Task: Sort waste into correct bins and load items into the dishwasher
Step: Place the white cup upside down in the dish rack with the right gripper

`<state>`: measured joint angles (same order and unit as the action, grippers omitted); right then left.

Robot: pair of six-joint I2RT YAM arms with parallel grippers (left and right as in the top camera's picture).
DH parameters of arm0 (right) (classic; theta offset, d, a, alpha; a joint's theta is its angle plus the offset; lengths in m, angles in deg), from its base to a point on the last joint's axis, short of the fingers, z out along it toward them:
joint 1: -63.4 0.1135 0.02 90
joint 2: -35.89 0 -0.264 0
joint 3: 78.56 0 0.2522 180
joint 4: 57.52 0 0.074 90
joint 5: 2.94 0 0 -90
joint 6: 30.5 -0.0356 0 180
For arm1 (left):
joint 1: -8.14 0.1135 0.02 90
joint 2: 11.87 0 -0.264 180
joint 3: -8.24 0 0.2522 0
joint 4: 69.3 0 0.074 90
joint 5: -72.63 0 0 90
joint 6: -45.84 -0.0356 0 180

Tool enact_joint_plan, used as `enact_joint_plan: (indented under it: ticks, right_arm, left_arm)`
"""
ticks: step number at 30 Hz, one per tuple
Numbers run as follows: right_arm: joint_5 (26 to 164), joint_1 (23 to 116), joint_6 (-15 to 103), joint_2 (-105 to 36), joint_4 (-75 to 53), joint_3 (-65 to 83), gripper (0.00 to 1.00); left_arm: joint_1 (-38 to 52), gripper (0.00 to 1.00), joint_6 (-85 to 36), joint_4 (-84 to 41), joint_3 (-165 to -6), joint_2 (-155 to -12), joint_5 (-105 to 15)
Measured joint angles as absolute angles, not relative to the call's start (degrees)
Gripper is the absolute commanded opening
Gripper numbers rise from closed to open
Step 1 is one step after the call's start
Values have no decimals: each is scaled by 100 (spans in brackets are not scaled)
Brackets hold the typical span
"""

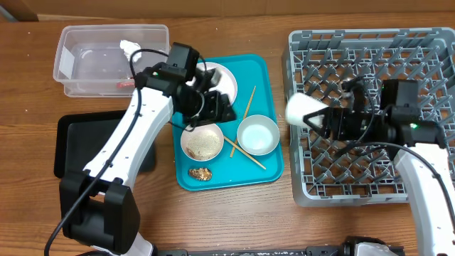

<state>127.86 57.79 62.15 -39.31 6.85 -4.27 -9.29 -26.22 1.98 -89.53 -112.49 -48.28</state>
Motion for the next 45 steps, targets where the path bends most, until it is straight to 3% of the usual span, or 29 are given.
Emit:
enact_joint_plan:
  ticks: [7, 15, 26, 45]
  right_arm:
    - [10292, 5495, 5391, -3926, 2189, 1155, 58]
    - [8838, 4349, 4919, -4033, 3183, 2307, 58]
    - [8353, 2850, 4591, -5487, 3684, 2368, 67]
    - [8320, 2743, 4418, -5815, 3173, 1623, 72]
  left_arm:
    - [-868, 66, -2638, 614, -8953, -10893, -3019]
    - [-868, 66, -2638, 517, -8953, -10237, -2352]
    - [-870, 67, -2638, 570, -8953, -10228, -2219]
    - [-870, 68, -2771, 570, -8953, -10228, -2177]
